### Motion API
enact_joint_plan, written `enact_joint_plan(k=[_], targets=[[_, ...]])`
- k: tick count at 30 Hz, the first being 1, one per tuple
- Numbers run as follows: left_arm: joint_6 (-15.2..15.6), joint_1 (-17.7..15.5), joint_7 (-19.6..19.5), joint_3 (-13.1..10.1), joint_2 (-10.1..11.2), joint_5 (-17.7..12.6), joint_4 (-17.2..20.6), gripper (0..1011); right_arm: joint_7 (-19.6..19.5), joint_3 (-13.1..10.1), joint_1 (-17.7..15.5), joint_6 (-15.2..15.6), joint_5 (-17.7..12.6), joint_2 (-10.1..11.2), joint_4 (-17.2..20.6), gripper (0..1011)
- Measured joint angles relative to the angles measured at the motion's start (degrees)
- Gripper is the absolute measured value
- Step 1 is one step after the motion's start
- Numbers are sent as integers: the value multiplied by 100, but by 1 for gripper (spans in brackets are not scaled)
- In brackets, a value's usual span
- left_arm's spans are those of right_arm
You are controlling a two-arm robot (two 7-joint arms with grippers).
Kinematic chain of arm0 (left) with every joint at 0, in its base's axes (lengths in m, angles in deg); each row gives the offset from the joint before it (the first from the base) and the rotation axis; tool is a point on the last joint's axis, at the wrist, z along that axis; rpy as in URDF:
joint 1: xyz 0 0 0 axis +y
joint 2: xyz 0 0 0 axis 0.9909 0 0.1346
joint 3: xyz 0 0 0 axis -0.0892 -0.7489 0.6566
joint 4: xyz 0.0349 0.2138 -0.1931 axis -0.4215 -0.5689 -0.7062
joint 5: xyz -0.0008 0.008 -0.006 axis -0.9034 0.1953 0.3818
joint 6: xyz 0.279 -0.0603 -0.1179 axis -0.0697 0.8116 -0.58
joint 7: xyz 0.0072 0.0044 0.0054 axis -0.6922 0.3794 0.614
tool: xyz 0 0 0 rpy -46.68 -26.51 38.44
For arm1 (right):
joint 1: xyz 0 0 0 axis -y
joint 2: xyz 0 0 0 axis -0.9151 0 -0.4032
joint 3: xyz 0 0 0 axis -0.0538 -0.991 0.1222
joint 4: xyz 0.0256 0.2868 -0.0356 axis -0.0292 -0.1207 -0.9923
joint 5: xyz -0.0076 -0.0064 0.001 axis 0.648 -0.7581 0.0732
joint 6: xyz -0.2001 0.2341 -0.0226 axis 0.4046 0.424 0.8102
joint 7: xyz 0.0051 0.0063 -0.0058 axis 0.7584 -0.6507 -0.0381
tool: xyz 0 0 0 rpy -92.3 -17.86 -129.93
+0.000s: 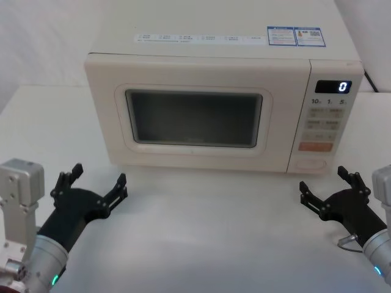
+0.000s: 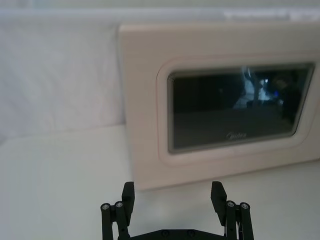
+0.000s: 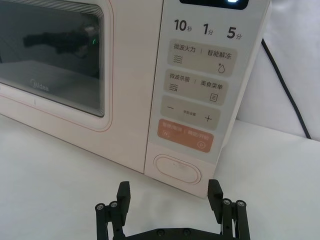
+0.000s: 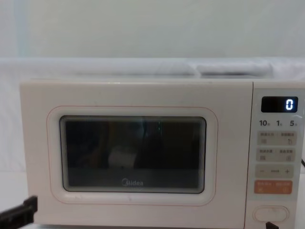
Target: Press the button to open the microwave door with one hand; close the microwave door with the other hand.
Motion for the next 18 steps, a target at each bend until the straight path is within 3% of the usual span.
enact_joint_plan(k=[18], targets=[[-3, 2, 2, 0, -6, -11, -20, 1001, 0, 0, 0, 0, 0, 0, 0, 1000]])
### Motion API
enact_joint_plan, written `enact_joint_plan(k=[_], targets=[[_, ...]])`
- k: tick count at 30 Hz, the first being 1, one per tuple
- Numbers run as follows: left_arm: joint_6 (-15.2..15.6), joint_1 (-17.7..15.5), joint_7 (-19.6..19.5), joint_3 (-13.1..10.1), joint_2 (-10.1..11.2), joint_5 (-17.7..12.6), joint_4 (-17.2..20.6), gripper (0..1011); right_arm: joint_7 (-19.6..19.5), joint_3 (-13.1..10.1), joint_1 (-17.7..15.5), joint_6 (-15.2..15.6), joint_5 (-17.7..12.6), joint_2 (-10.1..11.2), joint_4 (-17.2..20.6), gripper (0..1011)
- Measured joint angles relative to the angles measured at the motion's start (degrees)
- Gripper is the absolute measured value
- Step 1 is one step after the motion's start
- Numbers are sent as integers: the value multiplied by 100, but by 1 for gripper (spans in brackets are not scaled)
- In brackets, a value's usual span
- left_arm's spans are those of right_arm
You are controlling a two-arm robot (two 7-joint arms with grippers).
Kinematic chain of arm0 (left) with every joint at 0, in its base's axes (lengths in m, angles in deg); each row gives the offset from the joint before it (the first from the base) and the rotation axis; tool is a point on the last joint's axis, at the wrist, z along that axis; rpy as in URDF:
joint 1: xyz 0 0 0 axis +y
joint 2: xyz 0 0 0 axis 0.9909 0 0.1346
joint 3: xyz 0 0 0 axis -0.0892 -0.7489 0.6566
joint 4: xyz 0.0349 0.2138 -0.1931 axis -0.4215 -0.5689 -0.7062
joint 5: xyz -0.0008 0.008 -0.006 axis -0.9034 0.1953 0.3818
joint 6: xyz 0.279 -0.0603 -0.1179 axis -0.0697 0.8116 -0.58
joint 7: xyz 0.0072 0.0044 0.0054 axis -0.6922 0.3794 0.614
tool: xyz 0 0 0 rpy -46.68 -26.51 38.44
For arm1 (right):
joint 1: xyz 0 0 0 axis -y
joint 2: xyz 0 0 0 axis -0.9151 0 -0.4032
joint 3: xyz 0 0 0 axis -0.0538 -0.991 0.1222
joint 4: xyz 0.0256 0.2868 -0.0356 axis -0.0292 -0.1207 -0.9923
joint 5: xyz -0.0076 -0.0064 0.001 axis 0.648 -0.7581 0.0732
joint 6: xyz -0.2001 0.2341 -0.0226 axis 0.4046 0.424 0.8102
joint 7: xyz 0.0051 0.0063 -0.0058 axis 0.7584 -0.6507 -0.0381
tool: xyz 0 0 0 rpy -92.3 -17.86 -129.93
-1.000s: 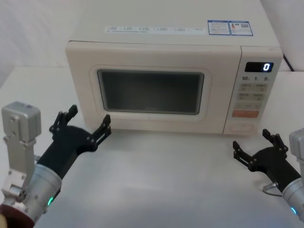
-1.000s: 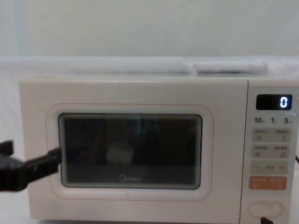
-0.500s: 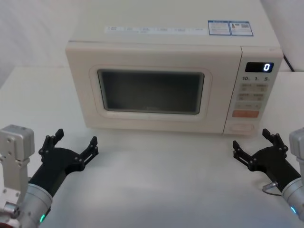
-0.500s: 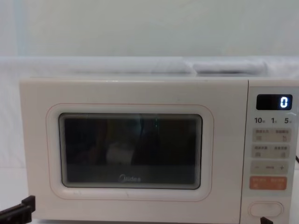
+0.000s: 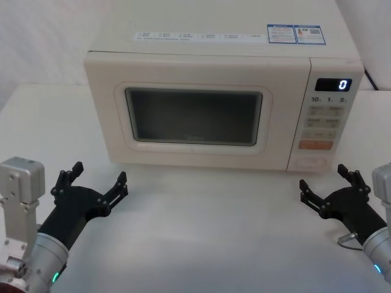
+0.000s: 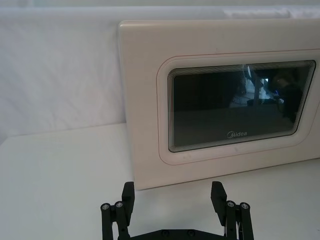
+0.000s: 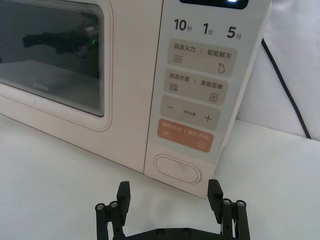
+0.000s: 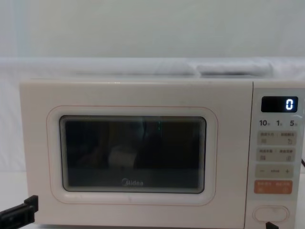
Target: Press the button to open the microwave door with one hand; close the microwave door with the other hand.
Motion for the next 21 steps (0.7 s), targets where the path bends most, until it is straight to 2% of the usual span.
enact_joint_plan(k=[21], targets=[[9, -10, -3, -8, 9, 7, 21, 1001, 0, 0, 0, 0, 0, 0, 0, 1000]])
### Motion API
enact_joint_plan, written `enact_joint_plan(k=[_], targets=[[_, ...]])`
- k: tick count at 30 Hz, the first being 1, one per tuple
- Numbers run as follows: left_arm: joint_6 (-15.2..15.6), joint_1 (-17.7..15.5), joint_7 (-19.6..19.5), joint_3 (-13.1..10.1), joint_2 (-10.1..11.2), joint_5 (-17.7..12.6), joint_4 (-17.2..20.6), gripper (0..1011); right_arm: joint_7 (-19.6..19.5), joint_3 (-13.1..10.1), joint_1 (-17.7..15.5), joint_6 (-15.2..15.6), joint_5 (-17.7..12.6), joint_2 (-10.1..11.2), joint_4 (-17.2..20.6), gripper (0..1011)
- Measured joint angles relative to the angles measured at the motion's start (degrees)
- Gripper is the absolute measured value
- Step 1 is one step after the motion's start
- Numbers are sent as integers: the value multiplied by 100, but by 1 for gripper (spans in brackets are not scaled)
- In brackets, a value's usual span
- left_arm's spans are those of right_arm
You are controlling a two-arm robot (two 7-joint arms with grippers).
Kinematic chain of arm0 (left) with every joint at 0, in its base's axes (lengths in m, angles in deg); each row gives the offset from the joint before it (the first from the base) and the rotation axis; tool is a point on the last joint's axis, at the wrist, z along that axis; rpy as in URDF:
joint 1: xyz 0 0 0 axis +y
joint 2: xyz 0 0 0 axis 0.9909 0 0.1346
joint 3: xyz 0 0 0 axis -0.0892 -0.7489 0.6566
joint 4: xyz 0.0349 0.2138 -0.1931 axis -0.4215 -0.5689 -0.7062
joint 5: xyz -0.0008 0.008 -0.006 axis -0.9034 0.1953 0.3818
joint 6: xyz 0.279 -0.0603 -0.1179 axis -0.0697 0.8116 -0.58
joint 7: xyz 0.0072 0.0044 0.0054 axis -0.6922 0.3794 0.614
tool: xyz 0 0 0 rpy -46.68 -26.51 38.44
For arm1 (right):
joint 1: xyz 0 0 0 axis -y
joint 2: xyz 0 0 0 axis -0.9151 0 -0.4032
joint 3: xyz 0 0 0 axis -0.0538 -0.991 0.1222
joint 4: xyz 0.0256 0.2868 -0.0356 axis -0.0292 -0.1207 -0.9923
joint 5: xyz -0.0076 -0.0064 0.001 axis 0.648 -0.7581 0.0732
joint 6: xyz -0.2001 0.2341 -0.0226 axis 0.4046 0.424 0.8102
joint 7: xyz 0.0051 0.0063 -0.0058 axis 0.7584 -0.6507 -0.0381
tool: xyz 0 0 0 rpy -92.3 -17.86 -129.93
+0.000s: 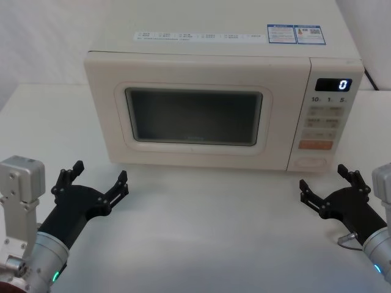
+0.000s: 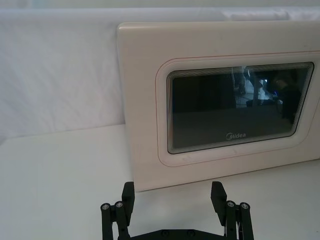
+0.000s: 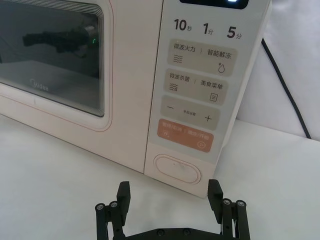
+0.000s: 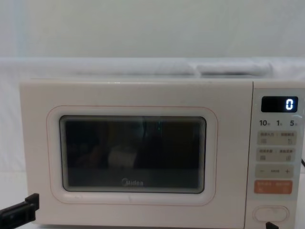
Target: Press the button to open the microwave door with one hand; close the microwave door with the other hand.
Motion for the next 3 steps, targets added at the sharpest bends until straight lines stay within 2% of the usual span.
enact_joint_plan(k=[3], targets=[[0, 0, 0, 0, 0, 1, 0, 1001, 0, 0, 0, 0, 0, 0, 0, 1000]])
